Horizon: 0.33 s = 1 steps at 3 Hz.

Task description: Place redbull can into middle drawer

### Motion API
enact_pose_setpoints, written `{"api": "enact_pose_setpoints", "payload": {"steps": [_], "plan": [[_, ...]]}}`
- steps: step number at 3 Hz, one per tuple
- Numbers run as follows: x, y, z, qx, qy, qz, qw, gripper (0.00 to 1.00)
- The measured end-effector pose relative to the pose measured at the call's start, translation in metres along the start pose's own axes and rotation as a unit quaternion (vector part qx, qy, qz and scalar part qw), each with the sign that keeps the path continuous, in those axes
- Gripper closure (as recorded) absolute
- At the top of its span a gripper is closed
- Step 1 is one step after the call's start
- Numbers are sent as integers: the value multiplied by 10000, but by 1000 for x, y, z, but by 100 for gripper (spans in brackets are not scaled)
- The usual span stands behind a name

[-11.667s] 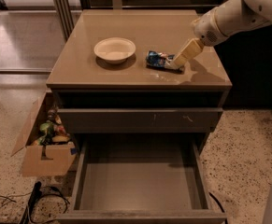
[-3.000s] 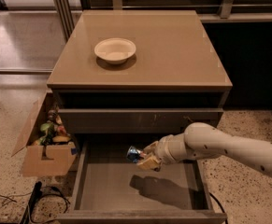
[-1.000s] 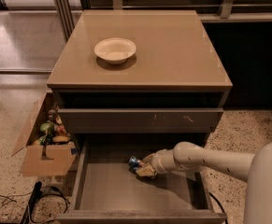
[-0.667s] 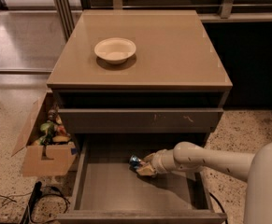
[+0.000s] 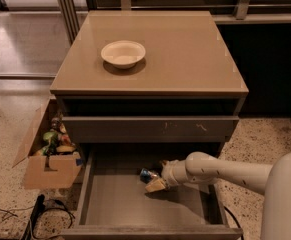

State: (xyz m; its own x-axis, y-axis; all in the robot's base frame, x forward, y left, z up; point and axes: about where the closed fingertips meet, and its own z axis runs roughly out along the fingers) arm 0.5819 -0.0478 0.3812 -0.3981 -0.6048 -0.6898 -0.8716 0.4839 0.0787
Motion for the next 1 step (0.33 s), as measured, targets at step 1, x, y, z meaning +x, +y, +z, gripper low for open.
{"api": "enact_pose_setpoints", "payload": {"steps": [1], "plan": [[0, 0, 0, 0, 0, 0, 10000, 0]]}}
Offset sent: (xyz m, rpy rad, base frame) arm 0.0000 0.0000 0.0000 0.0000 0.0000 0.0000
